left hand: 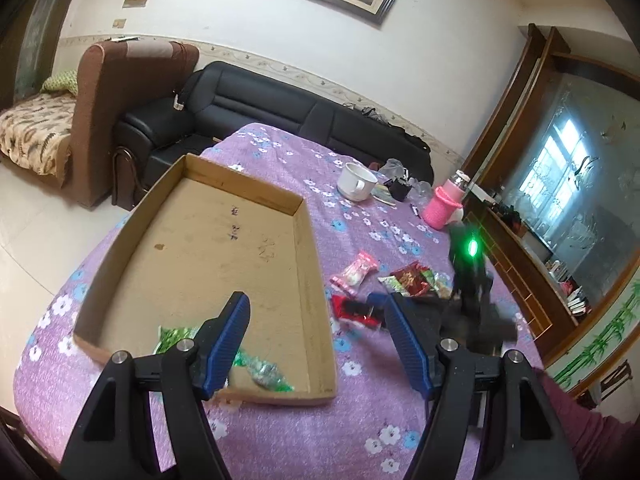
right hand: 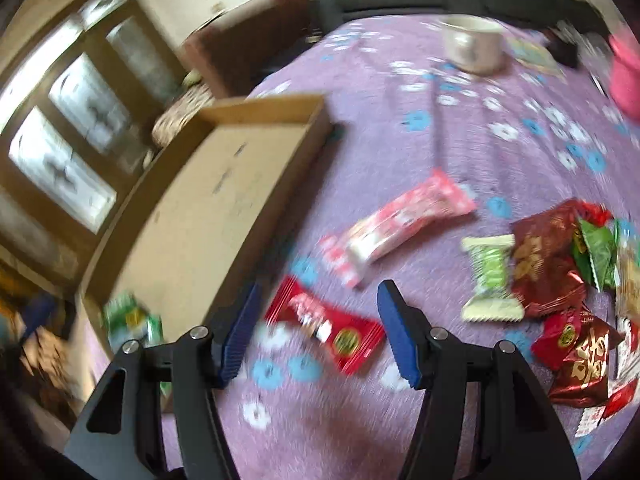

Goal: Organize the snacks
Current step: 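Grasp the pink candy bar with the left gripper while the right gripper grasps a red packet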

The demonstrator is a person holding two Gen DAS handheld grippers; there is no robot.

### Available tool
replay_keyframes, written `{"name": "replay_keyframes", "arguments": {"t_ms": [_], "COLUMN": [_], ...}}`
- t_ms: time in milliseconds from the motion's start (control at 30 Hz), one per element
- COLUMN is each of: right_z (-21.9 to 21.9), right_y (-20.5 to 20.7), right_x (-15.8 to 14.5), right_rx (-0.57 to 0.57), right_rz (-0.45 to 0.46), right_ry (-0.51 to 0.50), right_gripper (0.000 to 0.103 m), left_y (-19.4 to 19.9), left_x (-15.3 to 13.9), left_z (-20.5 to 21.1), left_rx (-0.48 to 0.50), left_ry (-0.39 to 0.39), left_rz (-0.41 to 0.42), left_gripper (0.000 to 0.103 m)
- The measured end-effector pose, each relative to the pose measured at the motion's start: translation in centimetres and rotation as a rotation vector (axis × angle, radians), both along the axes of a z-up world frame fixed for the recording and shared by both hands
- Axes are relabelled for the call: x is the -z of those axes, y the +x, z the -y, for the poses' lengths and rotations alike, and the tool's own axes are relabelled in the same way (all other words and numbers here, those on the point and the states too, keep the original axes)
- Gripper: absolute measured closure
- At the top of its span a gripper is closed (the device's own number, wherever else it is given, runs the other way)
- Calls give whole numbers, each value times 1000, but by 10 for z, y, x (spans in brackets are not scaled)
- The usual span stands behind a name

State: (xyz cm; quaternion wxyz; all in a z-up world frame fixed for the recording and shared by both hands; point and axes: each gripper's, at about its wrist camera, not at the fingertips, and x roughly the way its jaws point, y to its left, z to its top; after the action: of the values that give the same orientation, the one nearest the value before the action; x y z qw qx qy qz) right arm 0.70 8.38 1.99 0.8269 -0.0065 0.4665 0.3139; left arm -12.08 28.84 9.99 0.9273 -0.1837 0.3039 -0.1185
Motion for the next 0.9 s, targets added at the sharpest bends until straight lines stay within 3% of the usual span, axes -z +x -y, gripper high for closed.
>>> {"name": "replay_keyframes", "arguments": {"t_ms": [167,233,267,300,567,700,900], "right_z": [-13,-11,-9,-1,54,80,101], "right_y": [-3,-2,-1,-4,-20,-28,-22], "right_x": [11,14,15,18,19,22,25], "right_rx": [-101,-104,-109,-104,-10,14,39], "right_rz": [74,86,73,59,17,12,-34], "right_ry": [-78,-74,-56,-32,43,72,161], "right_gripper": [41,59,78,80,83,83,83], "left_y": [25,40,48,59,129,162,192], "left_x": [-3,-2,0,1,23,38,68], "left_z": [12,25,31,39,97,131,159], "left_rx": [44,82,98,114,255,306,279], "left_ry": [18,44,57,69,170,274,434], "left_rz": [-32,-61,-75,-92,-212,-256,-325], "left_gripper": [33,33,33,33,33,33,35]}}
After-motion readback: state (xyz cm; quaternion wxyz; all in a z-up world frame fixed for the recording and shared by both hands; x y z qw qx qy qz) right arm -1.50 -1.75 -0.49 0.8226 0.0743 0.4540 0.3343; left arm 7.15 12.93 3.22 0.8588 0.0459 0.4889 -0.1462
